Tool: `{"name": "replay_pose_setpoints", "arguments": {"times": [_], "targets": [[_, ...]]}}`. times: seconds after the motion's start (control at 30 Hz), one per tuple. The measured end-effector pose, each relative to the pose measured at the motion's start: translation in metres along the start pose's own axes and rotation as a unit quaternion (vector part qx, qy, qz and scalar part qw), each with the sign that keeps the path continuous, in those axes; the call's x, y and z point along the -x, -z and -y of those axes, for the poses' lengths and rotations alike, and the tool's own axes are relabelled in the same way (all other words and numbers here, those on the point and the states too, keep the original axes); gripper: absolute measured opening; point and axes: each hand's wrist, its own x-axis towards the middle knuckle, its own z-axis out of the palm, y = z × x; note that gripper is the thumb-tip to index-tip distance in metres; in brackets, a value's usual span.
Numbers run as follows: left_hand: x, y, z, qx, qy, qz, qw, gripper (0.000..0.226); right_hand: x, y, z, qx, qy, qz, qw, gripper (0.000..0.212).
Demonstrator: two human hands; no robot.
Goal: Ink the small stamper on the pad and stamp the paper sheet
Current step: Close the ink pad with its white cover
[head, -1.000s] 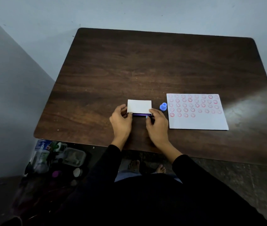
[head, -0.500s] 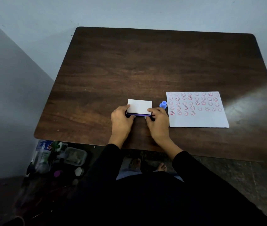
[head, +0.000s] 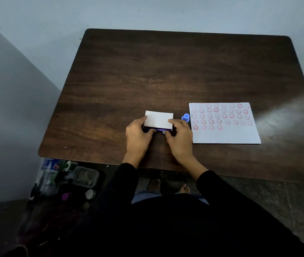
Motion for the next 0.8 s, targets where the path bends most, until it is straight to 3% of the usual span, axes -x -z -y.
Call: {"name": "replay_pose_setpoints", "arguments": {"times": [0.33, 0.5, 0.8], "targets": [[0.0034, 0.0016, 0.0019, -0.006, 0.001, 0.017, 1.0, 0.034, 0.0015, -0.0022, -0.0023, 0.018, 0.002, 0.007, 1.0, 0.034], [-0.0008, -0.0003, 0.0024, -0.044, 0.019, 0.033, 0.998, 0.046, 0.0011, -0.003, -0.0031, 0.027, 0.01, 0.02, 0.999, 0.036], [-0.0015, 0.0001, 0.0003, -0.017, 0.018, 0.023, 0.999, 0.038, 0.0008, -0.0026, -0.0045, 0.013, 0.012, 0.026, 1.0, 0.035]]}}
